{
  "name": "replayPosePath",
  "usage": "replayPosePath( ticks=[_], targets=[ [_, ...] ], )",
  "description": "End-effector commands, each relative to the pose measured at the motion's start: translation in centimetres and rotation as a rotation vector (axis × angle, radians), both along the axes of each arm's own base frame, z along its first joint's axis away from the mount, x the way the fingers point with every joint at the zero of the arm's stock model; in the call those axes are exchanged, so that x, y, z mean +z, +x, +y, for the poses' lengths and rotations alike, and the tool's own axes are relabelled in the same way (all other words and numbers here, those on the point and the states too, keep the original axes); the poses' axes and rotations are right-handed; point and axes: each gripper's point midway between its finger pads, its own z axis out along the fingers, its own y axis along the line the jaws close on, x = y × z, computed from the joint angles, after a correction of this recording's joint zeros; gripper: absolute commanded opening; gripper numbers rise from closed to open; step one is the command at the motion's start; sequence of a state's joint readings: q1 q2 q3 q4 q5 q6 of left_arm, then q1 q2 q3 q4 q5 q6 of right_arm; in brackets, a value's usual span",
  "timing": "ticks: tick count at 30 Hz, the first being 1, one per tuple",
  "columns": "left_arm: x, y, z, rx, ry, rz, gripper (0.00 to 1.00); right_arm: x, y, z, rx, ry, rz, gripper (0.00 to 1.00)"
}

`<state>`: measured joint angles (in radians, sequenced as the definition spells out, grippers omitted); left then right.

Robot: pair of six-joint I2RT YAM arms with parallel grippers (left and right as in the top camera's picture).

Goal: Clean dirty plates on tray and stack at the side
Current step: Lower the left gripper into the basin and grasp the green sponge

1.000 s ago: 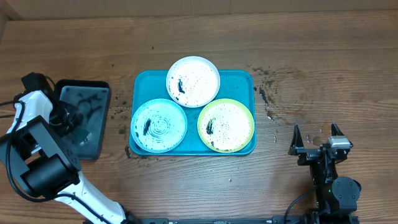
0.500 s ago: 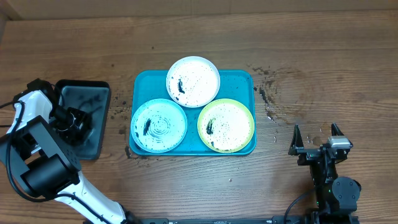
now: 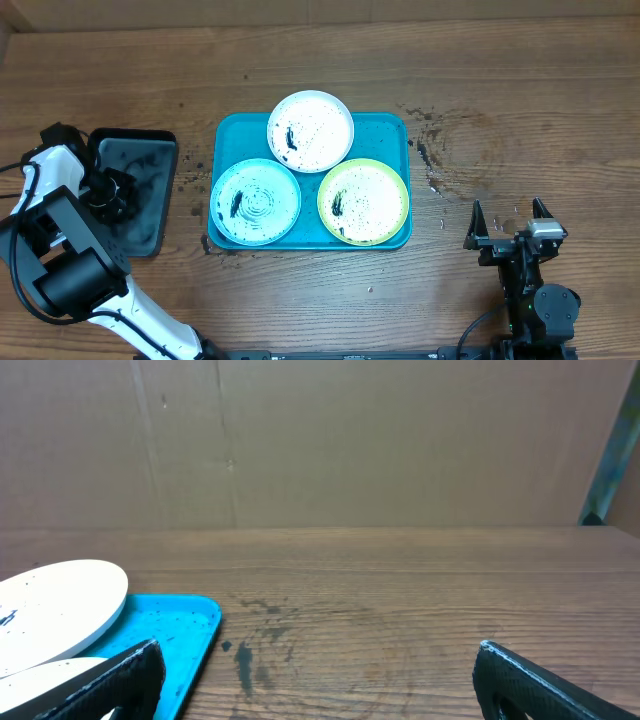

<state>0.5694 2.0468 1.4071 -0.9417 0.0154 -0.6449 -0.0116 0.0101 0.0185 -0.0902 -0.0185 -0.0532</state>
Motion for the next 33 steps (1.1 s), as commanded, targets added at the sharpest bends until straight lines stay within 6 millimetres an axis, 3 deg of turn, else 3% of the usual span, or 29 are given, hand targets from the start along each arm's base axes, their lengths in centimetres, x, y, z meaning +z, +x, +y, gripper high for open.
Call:
replayPosePath(
  ticks=[1,6,10,14,19,25,28,31,33],
  targets=[
    [0.0,1.2,1.8,-0.011,0.094,-0.024,1.0,-0.2,0.0,-0.1,-0.005,-0.003,-0.003,1.0],
    [0.5,2.7,4.4,-0.001,0.22,-0.07,1.0,-0.2,0.0,-0.1,-0.005,-0.003,-0.003,1.0],
    [0.6,3.1,4.9,0.002,0.244,-0.084,0.97,-0.2,0.0,-0.1,-0.005,-0.003,-0.003,1.0],
    [0.5,2.6,4.4,-0.002,0.222,-0.066,0.66,-0.2,0.0,-0.1,-0.005,-0.003,-0.003,1.0],
    [0.2,2.1,3.0,-0.008,0.154,-0.051,0.54,-0.2,0.0,-0.1,-0.005,-0.003,-0.003,1.0],
    [0.0,1.7,1.6,-0.012,0.078,-0.047,0.5,-0.2,0.0,-0.1,-0.005,-0.003,-0.003,1.0],
    [0.0,1.7,1.6,-0.012,0.081,-0.048,0.32,-0.2,0.0,-0.1,-0.005,-0.003,-0.003,1.0],
    [0.1,1.7,1.8,-0.011,0.087,-0.048,0.05,-0.2,0.0,-0.1,-0.005,-0.003,-0.003,1.0],
    [0.1,1.8,2.0,-0.012,0.099,-0.048,0.04,-0.2,0.0,-0.1,-0.005,-0.003,-0.003,1.0]
  ],
)
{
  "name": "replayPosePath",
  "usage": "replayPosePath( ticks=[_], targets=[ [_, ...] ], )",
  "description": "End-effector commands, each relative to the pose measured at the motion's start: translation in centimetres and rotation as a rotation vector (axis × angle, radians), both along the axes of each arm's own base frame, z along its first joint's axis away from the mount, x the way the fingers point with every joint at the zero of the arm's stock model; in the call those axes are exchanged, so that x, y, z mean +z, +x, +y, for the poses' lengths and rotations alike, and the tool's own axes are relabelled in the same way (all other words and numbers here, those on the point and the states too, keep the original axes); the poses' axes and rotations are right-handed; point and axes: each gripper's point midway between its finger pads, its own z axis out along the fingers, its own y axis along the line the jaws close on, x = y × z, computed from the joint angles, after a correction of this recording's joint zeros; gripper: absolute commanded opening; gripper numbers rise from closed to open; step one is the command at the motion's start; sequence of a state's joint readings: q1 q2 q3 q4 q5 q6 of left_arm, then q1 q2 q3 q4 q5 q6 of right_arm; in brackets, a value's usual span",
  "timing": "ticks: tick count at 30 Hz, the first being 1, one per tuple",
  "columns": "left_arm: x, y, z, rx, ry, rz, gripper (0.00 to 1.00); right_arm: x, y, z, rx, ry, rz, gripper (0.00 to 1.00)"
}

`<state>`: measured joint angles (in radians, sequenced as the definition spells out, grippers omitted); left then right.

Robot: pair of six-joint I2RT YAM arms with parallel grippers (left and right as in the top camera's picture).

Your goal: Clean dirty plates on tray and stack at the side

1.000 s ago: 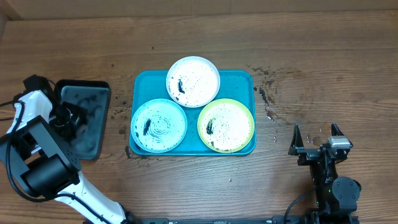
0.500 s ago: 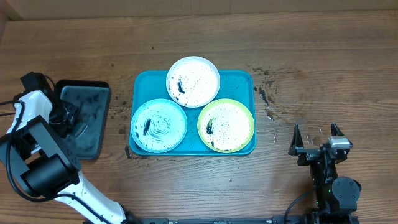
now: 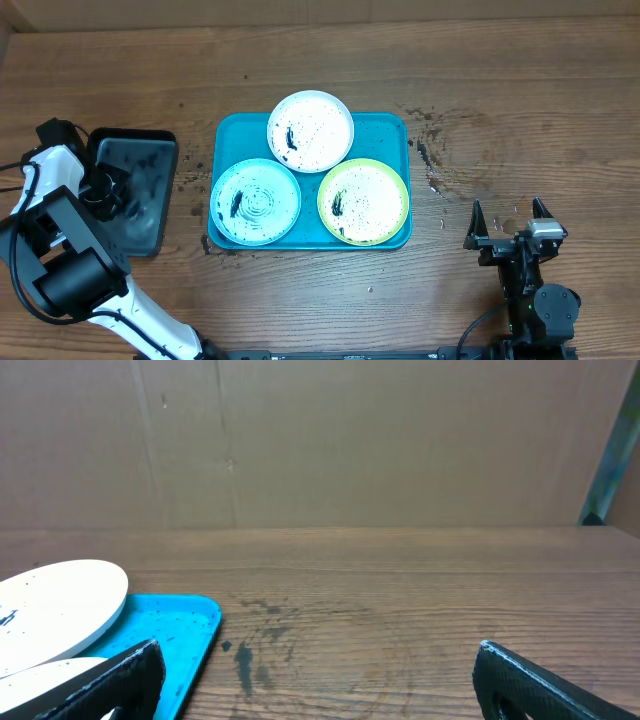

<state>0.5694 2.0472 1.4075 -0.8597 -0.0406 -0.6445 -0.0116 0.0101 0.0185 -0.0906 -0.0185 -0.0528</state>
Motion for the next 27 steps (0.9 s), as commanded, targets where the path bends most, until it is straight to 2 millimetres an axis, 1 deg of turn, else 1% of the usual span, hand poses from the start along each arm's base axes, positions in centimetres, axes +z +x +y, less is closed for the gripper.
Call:
replayPosePath(
  ticks=[1,3,5,7,9,10,13,14,15,16,20,22,24,25,26,27],
  targets=[
    [0.1,0.7,0.2,-0.017,0.012,-0.01,0.04,-0.2,0.0,-0.1,-0.005,-0.004,-0.003,1.0],
    [0.3,0.9,0.3,-0.032,0.015,-0.014,0.04,-0.2,0.0,-0.1,-0.005,-0.004,-0.003,1.0],
    [1.0,1.1,0.4,-0.046,0.017,-0.016,0.04,-0.2,0.0,-0.1,-0.005,-0.004,-0.003,1.0],
    [2.1,1.3,0.5,-0.046,0.019,-0.018,0.04,-0.2,0.0,-0.1,-0.005,-0.004,-0.003,1.0],
    [3.6,1.6,0.7,-0.046,0.023,-0.025,0.04,-0.2,0.0,-0.1,-0.005,-0.004,-0.003,1.0],
    [5.4,2.1,0.8,-0.053,0.022,-0.042,0.04,-0.2,0.0,-0.1,-0.005,-0.004,-0.003,1.0],
    [8.3,3.4,0.4,-0.11,0.003,-0.101,0.04,-0.2,0.0,-0.1,-0.005,-0.004,-0.003,1.0],
    [9.4,3.8,0.1,-0.134,-0.006,-0.128,0.04,-0.2,0.0,-0.1,-0.005,-0.004,-0.003,1.0],
    [11.1,4.5,-0.5,-0.18,-0.022,-0.174,0.04,-0.2,0.0,-0.1,-0.005,-0.004,-0.003,1.0],
    [12.2,4.8,-1.1,-0.211,-0.034,-0.207,0.04,-0.2,0.0,-0.1,-0.005,-0.004,-0.003,1.0],
    [15.3,5.5,-2.6,-0.278,-0.058,-0.304,0.04,-0.2,0.0,-0.1,-0.005,-0.004,-0.003,1.0],
    [15.9,5.4,-3.0,-0.287,-0.066,-0.32,0.04,-0.2,0.0,-0.1,-0.005,-0.004,-0.003,1.0],
    [15.9,5.1,-3.2,-0.281,-0.074,-0.312,0.04,-0.2,0.0,-0.1,-0.005,-0.004,-0.003,1.0],
    [15.5,5.2,-3.2,-0.279,-0.075,-0.309,0.04,-0.2,0.0,-0.1,-0.005,-0.004,-0.003,1.0],
    [14.6,5.5,-3.1,-0.268,-0.074,-0.31,0.04,-0.2,0.0,-0.1,-0.005,-0.004,-0.003,1.0],
    [12.3,5.8,-3.4,-0.228,-0.097,-0.302,0.04,-0.2,0.0,-0.1,-0.005,-0.004,-0.003,1.0]
  ],
)
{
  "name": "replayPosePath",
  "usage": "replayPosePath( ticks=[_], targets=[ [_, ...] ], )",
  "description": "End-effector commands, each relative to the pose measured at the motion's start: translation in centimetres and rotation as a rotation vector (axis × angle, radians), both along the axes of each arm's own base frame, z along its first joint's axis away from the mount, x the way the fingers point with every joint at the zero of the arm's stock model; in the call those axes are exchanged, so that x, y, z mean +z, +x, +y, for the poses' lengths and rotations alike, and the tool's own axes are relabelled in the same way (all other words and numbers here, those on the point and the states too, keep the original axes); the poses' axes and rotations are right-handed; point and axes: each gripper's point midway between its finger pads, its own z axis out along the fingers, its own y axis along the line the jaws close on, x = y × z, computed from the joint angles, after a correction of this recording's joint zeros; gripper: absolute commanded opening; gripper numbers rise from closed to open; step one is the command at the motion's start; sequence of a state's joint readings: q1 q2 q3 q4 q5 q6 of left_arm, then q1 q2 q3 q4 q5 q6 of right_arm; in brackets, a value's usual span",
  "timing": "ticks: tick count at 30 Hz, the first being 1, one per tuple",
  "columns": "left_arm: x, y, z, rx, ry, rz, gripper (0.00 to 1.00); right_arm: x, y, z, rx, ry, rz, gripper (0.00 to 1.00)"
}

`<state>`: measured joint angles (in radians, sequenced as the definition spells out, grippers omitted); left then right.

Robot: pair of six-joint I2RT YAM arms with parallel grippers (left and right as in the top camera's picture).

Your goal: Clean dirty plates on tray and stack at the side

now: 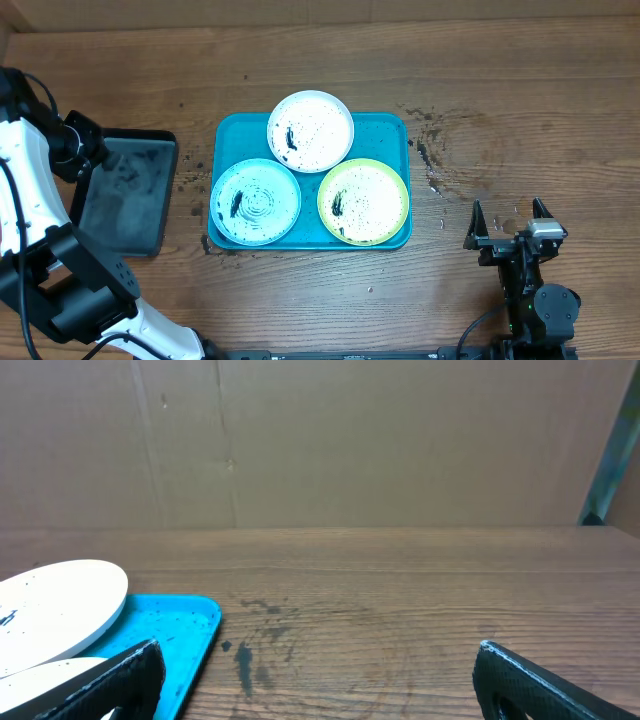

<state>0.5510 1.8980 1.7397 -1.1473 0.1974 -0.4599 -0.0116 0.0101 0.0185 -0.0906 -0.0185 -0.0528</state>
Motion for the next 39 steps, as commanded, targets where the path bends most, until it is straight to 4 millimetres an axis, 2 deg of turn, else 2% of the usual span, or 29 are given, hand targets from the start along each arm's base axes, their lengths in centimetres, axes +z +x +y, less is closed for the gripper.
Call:
replayPosePath(
  ticks=[1,4,6,9,15,21,28,39],
  targets=[
    [-3.5,0.7,-1.1,0.037,-0.063,0.002,0.04,-0.2,0.0,-0.1,-0.005,-0.004,-0.003,1.0],
    [-6.4,0.3,-3.1,0.096,-0.214,0.037,0.04,-0.2,0.0,-0.1,-0.005,-0.004,-0.003,1.0],
    [-7.0,0.6,-4.3,0.094,-0.335,0.015,0.04,-0.2,0.0,-0.1,-0.005,-0.004,-0.003,1.0],
    [-6.1,1.3,-4.7,0.098,-0.461,-0.062,0.04,-0.2,0.0,-0.1,-0.005,-0.004,-0.003,1.0],
    [-2.8,2.1,-4.4,0.108,-0.655,-0.218,0.04,-0.2,0.0,-0.1,-0.005,-0.004,-0.003,1.0],
    [-0.1,2.2,-3.7,0.149,-0.827,-0.325,0.04,-0.2,0.0,-0.1,-0.005,-0.004,-0.003,1.0],
    [0.3,1.2,-3.2,0.324,-0.96,-0.256,0.04,-0.2,0.0,-0.1,-0.005,-0.004,-0.003,1.0],
    [0.2,1.1,-3.1,0.358,-0.965,-0.237,0.05,-0.2,0.0,-0.1,-0.005,-0.004,-0.003,1.0]
  ],
)
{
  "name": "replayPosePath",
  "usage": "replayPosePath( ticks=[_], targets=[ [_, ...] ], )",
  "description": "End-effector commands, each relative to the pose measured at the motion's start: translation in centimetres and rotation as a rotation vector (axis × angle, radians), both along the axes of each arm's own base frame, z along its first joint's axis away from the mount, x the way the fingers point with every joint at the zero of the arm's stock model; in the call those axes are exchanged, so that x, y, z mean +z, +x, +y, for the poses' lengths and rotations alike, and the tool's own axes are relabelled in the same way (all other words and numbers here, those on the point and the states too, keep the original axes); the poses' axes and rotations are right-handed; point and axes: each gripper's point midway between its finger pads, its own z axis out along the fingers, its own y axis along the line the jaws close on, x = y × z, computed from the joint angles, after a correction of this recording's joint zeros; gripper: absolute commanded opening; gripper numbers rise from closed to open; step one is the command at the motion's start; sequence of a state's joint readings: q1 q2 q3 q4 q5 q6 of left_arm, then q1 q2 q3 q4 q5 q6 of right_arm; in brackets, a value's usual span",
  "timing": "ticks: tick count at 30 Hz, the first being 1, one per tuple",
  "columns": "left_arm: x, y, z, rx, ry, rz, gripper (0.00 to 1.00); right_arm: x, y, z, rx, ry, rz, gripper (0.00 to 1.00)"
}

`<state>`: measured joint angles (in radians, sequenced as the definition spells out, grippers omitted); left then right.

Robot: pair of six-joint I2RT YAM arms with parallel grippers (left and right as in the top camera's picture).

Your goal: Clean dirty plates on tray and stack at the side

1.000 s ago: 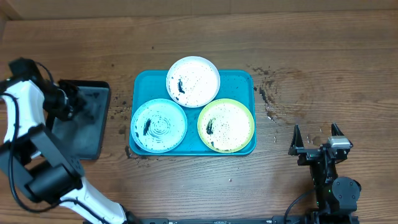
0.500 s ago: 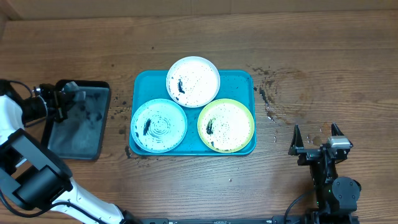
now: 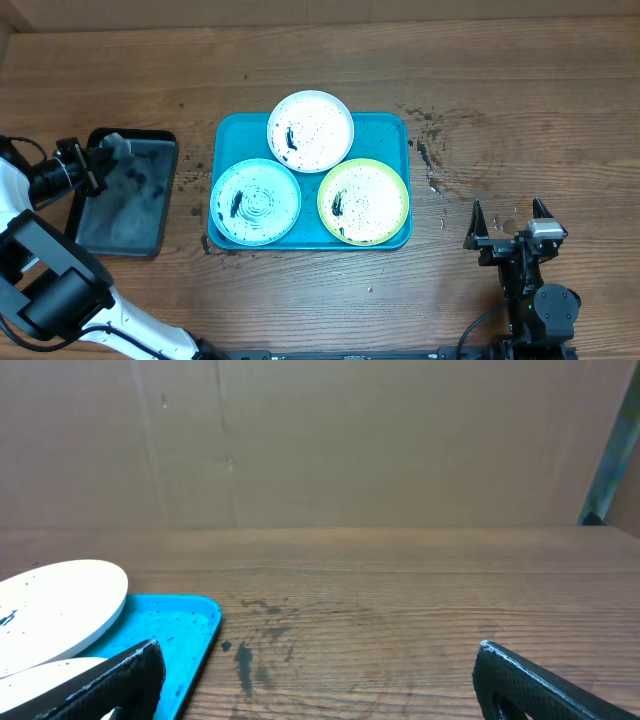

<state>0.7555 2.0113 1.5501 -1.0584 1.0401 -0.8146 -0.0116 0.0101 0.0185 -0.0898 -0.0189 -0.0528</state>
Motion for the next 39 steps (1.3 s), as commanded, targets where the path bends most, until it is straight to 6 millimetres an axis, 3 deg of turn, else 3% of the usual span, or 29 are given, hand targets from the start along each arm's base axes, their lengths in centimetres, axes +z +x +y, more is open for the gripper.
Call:
replayPosePath(
  ticks=[1,11,29,36,39],
  targets=[
    [1.5,0.3,0.3,0.019,-0.011,-0.025,0.04,-0.2,0.0,-0.1,-0.005,-0.004,-0.002,1.0],
    [-0.3,-0.5,1.2,0.028,0.075,0.066,0.04,-0.2,0.0,-0.1,-0.005,-0.004,-0.002,1.0],
    [-0.4,-0.4,1.3,0.028,0.088,0.063,0.04,-0.2,0.0,-0.1,-0.005,-0.004,-0.002,1.0],
    [1.8,0.2,0.6,-0.001,0.042,-0.022,0.04,-0.2,0.0,-0.1,-0.005,-0.004,-0.002,1.0],
    [2.5,0.3,0.8,-0.061,0.146,-0.062,0.04,-0.2,0.0,-0.1,-0.005,-0.004,-0.002,1.0]
  ],
)
